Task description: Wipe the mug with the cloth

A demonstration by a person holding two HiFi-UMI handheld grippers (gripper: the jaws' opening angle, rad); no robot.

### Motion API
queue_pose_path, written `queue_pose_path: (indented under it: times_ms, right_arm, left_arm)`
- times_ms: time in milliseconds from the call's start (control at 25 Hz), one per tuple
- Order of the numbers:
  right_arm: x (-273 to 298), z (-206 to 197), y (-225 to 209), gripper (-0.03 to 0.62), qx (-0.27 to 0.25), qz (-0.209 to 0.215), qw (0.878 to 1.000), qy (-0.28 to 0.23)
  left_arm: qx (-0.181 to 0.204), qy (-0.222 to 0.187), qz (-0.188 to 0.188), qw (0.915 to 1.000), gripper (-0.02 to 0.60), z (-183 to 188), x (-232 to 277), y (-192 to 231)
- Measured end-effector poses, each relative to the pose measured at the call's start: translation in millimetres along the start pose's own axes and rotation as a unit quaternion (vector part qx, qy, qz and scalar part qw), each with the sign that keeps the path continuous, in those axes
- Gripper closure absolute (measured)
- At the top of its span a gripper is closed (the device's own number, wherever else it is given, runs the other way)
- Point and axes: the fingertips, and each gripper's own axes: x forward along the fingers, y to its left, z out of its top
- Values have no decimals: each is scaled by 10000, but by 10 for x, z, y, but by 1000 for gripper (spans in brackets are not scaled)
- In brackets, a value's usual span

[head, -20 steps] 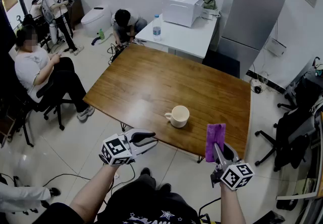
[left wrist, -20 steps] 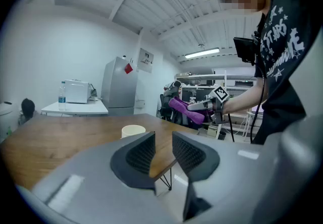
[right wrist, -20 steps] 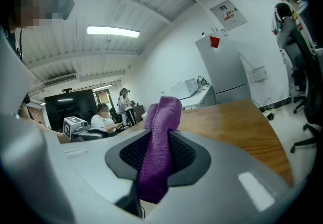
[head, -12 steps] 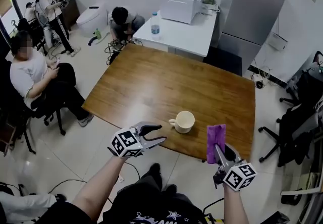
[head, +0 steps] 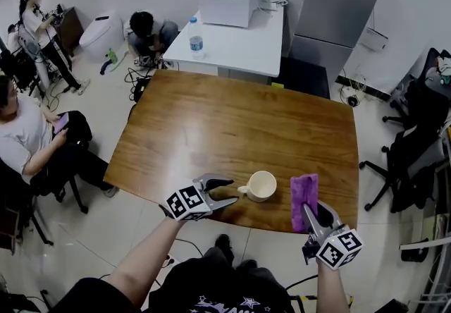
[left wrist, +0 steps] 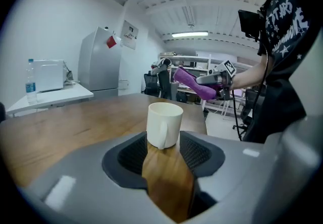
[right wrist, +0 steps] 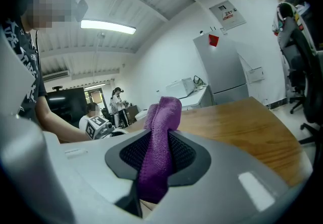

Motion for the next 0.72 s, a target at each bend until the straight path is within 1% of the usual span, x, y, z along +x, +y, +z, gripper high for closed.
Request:
queue_pose_path:
  times_ms: [120,240,440,480,520,600,680,720]
  right_arm:
    - [58,-16,-6,497,51,-180,9998,-12]
    - [104,-58,4,497,95,-285,9995,5]
    - [145,-92,-1,497,81,-292,9995,72]
    - [141,-95,-5,497,73,-276,9996,85]
    - [134,-98,-12,497,70,-258,9996,95]
    - [114,-107,-38,497,66,-226,9996,124]
    - [103,-108,-81,497,56,-212,9996,169]
    - [105,-100,-100,497,61,-199,9996,175]
  left_arm:
    - [71,45,-236,9997,399,-53,114,40]
    - [15,59,-391,9992,397,-95,201,83]
    - [-30,-48,-522,9986,399,-65,270,119]
    - [-29,-49,-537,9985,408,-62,283,119]
    - [-37,-51,-550,9985,429,-62,296,119]
    - [-75,-45,-558,9984,443,-72,328,116]
    - [-91,-16,-551,9984,485,-72,357,108]
    - [-80,5,-546,9985,489,-66,366,107]
